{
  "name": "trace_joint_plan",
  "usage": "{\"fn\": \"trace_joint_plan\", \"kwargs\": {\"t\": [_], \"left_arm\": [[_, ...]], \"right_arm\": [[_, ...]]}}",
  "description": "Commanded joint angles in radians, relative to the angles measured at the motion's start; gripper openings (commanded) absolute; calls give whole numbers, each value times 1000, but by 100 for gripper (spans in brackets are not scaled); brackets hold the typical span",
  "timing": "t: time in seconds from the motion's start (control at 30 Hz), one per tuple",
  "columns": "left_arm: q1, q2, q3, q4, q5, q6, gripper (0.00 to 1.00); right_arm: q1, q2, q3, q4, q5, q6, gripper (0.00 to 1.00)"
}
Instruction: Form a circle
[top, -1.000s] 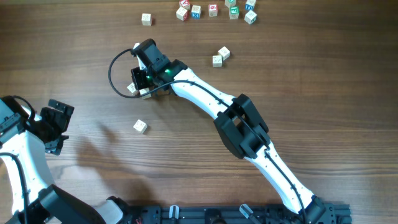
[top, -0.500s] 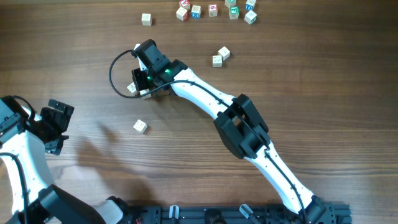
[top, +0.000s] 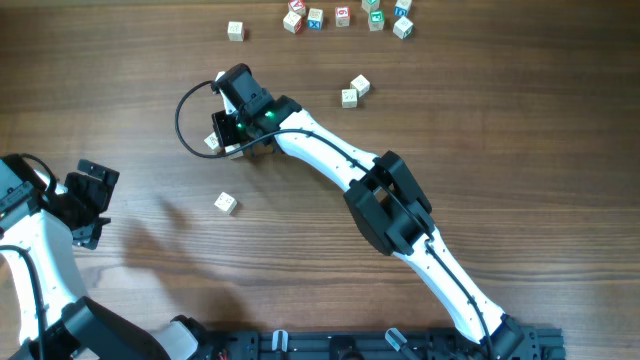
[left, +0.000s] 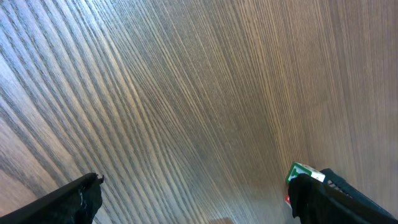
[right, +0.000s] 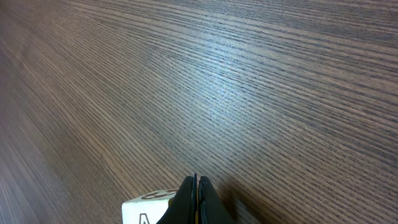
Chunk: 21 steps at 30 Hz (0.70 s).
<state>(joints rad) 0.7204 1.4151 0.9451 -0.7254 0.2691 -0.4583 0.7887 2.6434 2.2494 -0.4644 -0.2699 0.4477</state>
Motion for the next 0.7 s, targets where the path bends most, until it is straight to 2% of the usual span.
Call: {"fn": "trace_joint_plan", "kwargs": {"t": [0.0,0.67], "left_arm": [[4,6,-5,0,-9,-6,100],[4,6,-5,0,-9,-5,100]], "right_arm": [[-2,-3,2,-1,-24,0,5],[0,-3,2,-1,-42,-2,5]]}}
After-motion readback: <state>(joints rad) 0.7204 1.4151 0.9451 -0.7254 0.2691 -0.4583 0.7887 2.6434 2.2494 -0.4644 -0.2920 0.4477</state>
